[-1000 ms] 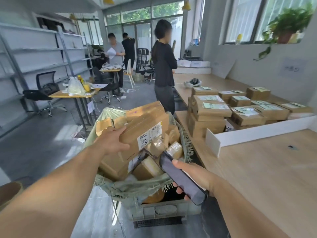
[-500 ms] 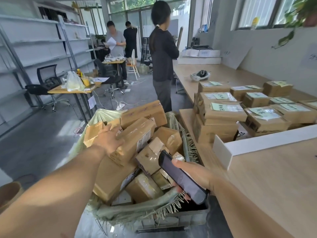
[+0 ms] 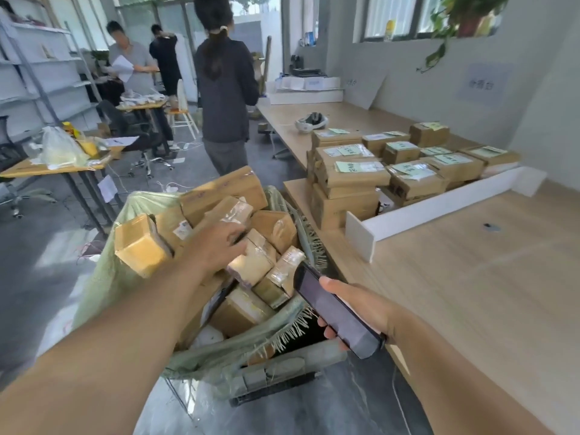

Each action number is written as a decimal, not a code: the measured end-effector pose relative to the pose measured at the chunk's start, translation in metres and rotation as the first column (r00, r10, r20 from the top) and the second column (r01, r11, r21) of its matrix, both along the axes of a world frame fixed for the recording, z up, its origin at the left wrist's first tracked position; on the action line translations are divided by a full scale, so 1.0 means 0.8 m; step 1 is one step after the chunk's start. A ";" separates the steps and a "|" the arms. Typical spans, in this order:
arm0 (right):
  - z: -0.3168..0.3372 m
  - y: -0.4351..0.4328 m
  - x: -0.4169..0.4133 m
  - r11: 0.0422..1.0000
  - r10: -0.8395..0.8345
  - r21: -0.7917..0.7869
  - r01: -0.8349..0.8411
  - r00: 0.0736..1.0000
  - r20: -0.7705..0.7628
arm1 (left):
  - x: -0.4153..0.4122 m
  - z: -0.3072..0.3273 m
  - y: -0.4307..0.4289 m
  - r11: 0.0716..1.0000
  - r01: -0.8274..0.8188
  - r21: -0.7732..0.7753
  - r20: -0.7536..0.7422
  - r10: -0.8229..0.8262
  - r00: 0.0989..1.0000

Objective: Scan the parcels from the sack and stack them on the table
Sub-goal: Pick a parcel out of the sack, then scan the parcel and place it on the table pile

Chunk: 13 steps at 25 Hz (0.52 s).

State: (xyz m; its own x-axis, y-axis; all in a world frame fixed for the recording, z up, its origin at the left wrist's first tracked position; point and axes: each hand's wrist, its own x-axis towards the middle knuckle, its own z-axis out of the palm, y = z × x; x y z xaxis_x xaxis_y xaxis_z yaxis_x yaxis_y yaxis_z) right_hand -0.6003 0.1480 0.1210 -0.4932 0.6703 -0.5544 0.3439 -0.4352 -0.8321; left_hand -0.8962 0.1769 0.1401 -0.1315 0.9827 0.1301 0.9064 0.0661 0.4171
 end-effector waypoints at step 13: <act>0.001 -0.217 0.222 0.861 -0.506 0.105 0.497 0.858 0.088 | 0.290 -0.023 -0.045 0.857 0.505 -0.102 0.002 -0.508 0.862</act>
State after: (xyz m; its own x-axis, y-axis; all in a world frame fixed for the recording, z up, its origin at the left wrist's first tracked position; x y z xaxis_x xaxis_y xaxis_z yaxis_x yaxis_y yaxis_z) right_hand -0.4227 -0.0256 0.1220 -0.0187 0.8527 -0.5221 0.1863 -0.5101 -0.8397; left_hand -0.6641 0.1406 0.1221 0.3897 0.9205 0.0288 0.8353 -0.3664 0.4099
